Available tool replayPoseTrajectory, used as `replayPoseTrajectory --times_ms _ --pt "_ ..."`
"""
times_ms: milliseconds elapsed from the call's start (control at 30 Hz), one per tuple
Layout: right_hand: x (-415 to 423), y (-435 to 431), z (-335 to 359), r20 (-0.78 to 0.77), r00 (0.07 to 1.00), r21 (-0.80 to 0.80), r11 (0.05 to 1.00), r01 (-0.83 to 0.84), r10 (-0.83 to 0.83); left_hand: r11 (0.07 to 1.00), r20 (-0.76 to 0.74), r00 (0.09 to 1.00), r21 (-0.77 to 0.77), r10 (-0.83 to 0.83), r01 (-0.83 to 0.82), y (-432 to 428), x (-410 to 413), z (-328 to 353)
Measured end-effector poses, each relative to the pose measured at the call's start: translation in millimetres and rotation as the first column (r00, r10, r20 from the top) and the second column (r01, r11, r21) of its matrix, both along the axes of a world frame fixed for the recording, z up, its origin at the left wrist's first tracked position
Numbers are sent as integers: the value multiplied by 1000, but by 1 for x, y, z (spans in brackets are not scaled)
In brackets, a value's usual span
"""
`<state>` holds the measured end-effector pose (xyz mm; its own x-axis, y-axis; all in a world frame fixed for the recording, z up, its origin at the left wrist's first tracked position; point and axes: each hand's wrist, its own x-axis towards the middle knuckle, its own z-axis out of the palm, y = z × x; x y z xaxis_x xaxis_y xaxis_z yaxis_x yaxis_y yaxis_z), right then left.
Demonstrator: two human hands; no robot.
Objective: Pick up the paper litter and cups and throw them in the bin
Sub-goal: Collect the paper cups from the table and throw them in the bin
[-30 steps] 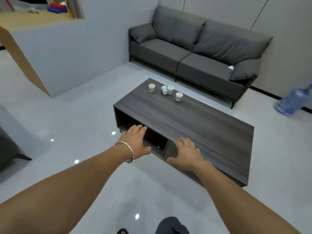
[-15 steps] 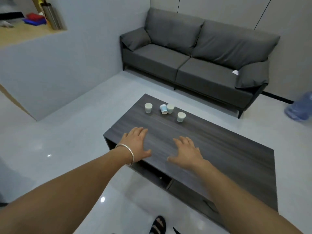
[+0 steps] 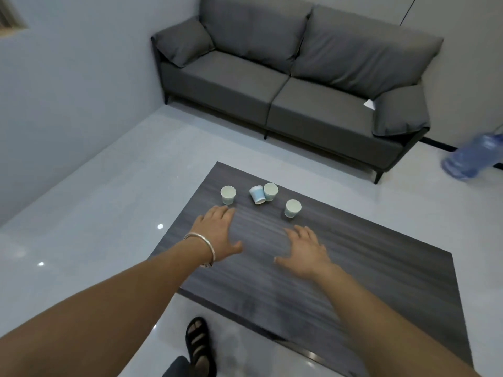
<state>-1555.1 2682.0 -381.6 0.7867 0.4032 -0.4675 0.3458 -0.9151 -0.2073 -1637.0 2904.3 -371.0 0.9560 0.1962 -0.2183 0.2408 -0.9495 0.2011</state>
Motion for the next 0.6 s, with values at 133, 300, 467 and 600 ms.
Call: replayPoseTrajectory --times_ms 133,300,467,600 --pt "27 24 -13 -30 996 -25 997 79 -79 996 -37 997 -63 -66 63 35 44 -11" --pt "58 37 -36 -45 987 -64 987 150 -153 988 -75 991 -118 -106 97 51 91 -32" --pt "103 45 -66 -74 982 -78 982 170 -176 983 -100 991 -166 -93 76 54 127 -57" --pt "149 49 -99 -61 977 -69 977 200 -204 979 -127 988 -191 -92 67 54 156 -83"
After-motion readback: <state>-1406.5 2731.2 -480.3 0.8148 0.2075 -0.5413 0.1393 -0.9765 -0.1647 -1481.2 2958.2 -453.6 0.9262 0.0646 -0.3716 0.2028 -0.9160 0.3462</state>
